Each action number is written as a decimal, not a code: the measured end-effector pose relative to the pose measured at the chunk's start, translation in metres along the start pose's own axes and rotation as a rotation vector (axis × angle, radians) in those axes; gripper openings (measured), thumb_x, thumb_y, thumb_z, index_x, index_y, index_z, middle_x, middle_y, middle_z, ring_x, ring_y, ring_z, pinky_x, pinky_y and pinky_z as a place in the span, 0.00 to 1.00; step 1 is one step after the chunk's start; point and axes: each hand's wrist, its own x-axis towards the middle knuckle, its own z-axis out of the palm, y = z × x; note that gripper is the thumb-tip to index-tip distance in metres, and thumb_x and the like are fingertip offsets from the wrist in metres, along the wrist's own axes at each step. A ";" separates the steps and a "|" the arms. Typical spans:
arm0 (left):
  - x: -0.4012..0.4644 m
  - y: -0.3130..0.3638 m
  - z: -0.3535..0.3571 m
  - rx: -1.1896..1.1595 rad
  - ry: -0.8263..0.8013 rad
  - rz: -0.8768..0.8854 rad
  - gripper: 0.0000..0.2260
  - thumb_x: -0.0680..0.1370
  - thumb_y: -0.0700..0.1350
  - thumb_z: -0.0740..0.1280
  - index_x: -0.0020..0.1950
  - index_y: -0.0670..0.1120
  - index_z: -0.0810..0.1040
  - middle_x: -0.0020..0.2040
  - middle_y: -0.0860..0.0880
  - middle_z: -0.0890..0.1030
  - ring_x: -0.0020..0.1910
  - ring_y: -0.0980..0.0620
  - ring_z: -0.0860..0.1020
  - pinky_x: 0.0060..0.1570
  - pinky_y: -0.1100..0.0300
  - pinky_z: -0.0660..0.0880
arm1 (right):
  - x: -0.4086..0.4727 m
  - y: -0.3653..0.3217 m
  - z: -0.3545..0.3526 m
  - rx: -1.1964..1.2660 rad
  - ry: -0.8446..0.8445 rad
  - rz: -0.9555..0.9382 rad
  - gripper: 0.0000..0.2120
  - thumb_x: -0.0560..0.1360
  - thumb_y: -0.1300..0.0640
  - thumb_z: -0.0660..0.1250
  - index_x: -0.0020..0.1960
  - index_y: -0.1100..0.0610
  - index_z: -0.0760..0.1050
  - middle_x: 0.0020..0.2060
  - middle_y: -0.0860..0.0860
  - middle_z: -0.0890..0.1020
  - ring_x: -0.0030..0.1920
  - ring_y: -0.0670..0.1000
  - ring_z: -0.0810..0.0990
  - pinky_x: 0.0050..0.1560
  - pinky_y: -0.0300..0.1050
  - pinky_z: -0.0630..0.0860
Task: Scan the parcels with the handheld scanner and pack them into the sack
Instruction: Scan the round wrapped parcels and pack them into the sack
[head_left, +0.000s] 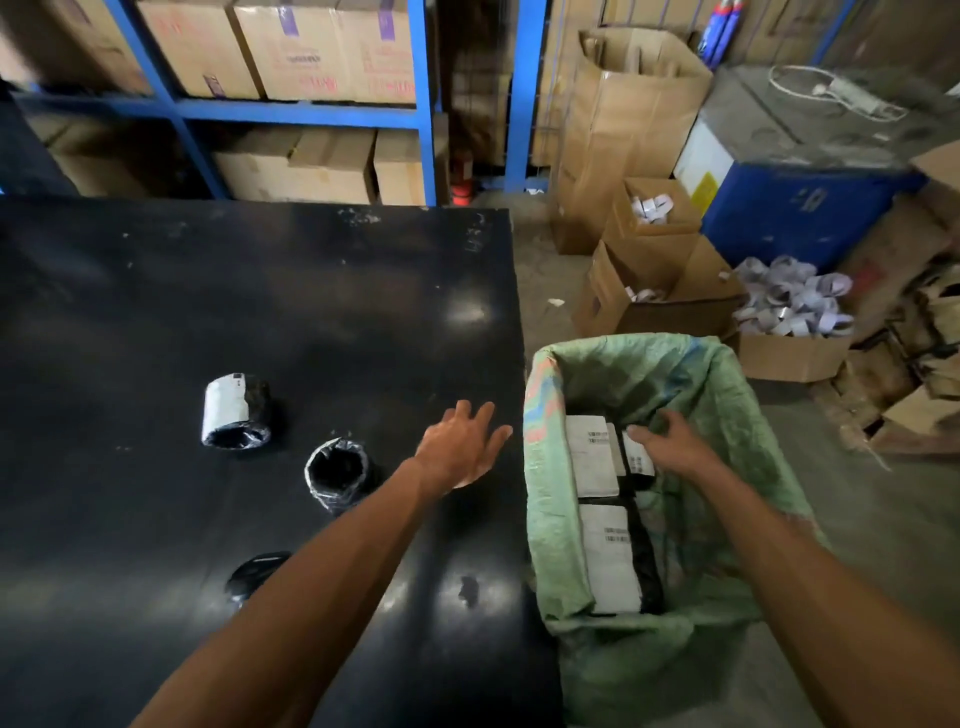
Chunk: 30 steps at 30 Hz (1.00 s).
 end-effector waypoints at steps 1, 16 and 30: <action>-0.009 -0.013 -0.006 0.032 0.011 -0.002 0.29 0.83 0.63 0.51 0.80 0.49 0.59 0.73 0.40 0.67 0.70 0.39 0.70 0.63 0.41 0.73 | -0.011 -0.011 0.001 -0.003 0.015 -0.030 0.33 0.80 0.45 0.69 0.79 0.57 0.62 0.75 0.58 0.71 0.74 0.60 0.70 0.70 0.52 0.68; -0.103 -0.219 -0.084 0.167 -0.028 -0.010 0.37 0.78 0.62 0.65 0.82 0.53 0.53 0.75 0.42 0.65 0.74 0.39 0.63 0.71 0.43 0.66 | -0.201 -0.160 0.203 -0.299 -0.384 -0.384 0.30 0.73 0.37 0.72 0.71 0.46 0.71 0.65 0.52 0.80 0.61 0.51 0.81 0.65 0.45 0.74; -0.052 -0.200 -0.073 0.691 -0.368 0.564 0.59 0.67 0.36 0.78 0.75 0.74 0.40 0.82 0.48 0.37 0.79 0.39 0.52 0.67 0.39 0.71 | -0.276 -0.145 0.391 -0.241 -0.513 -0.131 0.50 0.70 0.37 0.72 0.81 0.48 0.47 0.72 0.56 0.71 0.70 0.60 0.73 0.69 0.53 0.71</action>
